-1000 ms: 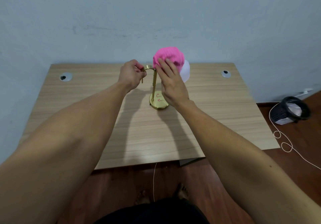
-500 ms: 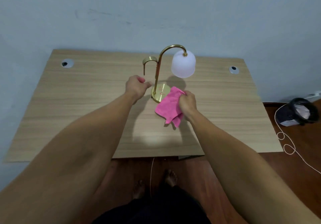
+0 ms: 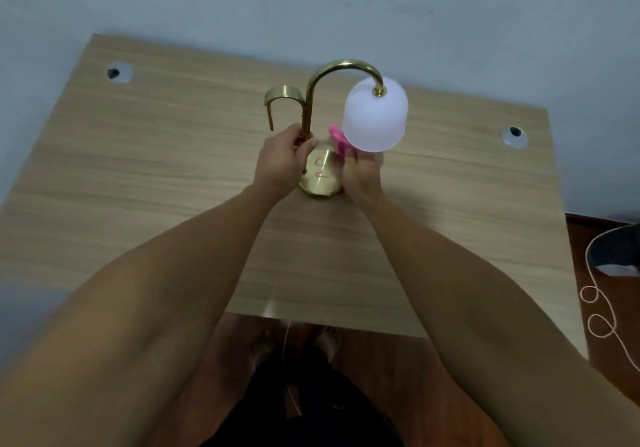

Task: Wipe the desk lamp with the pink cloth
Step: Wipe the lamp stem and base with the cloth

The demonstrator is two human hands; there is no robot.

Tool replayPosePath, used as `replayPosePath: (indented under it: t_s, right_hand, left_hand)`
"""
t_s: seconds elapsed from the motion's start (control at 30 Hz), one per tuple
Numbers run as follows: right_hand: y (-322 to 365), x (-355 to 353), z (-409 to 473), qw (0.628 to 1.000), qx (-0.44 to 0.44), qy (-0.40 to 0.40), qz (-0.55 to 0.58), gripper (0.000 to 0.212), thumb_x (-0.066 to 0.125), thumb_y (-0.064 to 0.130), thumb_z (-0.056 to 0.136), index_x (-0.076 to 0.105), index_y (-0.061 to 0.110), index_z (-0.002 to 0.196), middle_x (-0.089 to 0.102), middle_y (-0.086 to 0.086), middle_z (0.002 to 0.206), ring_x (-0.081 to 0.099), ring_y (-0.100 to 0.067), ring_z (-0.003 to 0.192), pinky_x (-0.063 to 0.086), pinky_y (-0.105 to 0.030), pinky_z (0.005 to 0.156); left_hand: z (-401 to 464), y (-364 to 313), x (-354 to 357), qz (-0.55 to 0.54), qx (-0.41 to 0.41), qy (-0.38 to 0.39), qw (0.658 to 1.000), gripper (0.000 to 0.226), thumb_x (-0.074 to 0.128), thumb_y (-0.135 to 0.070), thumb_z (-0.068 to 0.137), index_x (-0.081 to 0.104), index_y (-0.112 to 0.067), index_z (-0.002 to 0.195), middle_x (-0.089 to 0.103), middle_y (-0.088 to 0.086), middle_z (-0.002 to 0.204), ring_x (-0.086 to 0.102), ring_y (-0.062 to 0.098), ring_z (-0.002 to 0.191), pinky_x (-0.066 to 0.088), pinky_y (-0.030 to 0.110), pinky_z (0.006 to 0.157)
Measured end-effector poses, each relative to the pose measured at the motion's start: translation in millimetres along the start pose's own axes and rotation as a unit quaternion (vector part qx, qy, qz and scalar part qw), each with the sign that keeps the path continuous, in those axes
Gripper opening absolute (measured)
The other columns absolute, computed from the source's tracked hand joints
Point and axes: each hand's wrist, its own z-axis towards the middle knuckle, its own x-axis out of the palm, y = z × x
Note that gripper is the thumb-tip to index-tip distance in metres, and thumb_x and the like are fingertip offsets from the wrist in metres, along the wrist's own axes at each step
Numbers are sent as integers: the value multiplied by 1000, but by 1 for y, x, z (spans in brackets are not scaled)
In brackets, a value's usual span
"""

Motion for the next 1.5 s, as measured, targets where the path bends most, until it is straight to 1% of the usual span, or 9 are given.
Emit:
replayPosePath:
  t_s: [0.13, 0.23, 0.37, 0.6, 0.7, 0.9, 1.17, 1.3, 1.5]
  right_hand:
    - [-26, 34, 13, 970, -143, 103, -170, 43, 34, 20, 106, 60, 13, 139, 63, -14, 134, 58, -33, 126, 48, -41, 110]
    - [-49, 43, 11, 910, -187, 165, -332, 53, 34, 21, 108, 33, 20, 161, 28, -9, 169, 18, -34, 158, 12, -56, 128]
    - [-79, 20, -1, 872, -302, 187, -338, 55, 34, 20, 108, 29, 22, 163, 22, -5, 172, 12, -34, 160, 5, -56, 128]
    - [-61, 12, 17, 895, -280, 148, -315, 55, 42, -3, 103, 39, 7, 157, 37, -18, 164, 25, -40, 155, 9, -52, 130]
    - [-48, 34, 23, 892, -274, 146, -330, 60, 44, 2, 102, 34, 12, 160, 34, -14, 165, 25, -40, 155, 19, -59, 127]
    - [-78, 4, -15, 880, -299, 192, -314, 53, 35, 12, 107, 35, 18, 160, 28, -8, 169, 17, -30, 159, 8, -55, 130]
    - [-41, 33, 2, 906, -257, 164, -294, 52, 44, -8, 99, 51, 2, 149, 48, -22, 154, 40, -42, 146, 32, -58, 123]
    - [-76, 3, -24, 893, -297, 184, -285, 54, 41, -1, 102, 46, 13, 154, 40, -10, 164, 26, -28, 156, 4, -41, 131]
    - [-40, 27, 3, 918, -225, 149, -291, 54, 38, 0, 102, 43, 7, 155, 43, -18, 160, 34, -39, 151, 25, -57, 127]
  left_hand:
    - [0, 3, 4, 65, 29, -5, 997, 20, 56, -30, 99, 65, -13, 103, 71, 2, 82, 67, 24, 76, 52, 40, 73]
    - [3, 5, 3, 80, 40, 5, 996, 22, 54, -34, 99, 63, -15, 102, 72, 3, 83, 69, 26, 78, 55, 43, 74]
    - [4, 6, 3, 94, 52, 11, 994, 20, 54, -28, 101, 64, -11, 104, 73, 6, 85, 69, 28, 78, 54, 43, 74]
    - [7, 7, -1, 95, 70, 24, 993, 19, 56, -28, 101, 63, -10, 103, 71, 6, 82, 67, 26, 75, 55, 44, 72]
    - [9, 8, 0, 92, 81, 26, 992, 19, 56, -28, 101, 63, -10, 102, 70, 4, 81, 66, 23, 72, 55, 43, 70]
    - [9, 10, -3, 85, 87, 32, 992, 19, 56, -29, 99, 63, -12, 102, 70, 5, 81, 67, 28, 75, 56, 46, 71]
    - [12, 10, -4, 83, 88, 49, 991, 16, 57, -26, 101, 64, -11, 101, 69, 3, 81, 66, 22, 73, 56, 43, 72]
    - [13, 11, -5, 75, 89, 47, 992, 16, 58, -25, 100, 63, -10, 101, 69, 4, 79, 66, 24, 72, 55, 43, 71]
    - [16, 12, -5, 75, 85, 56, 992, 16, 58, -27, 100, 63, -11, 100, 69, 4, 78, 64, 18, 67, 56, 41, 69]
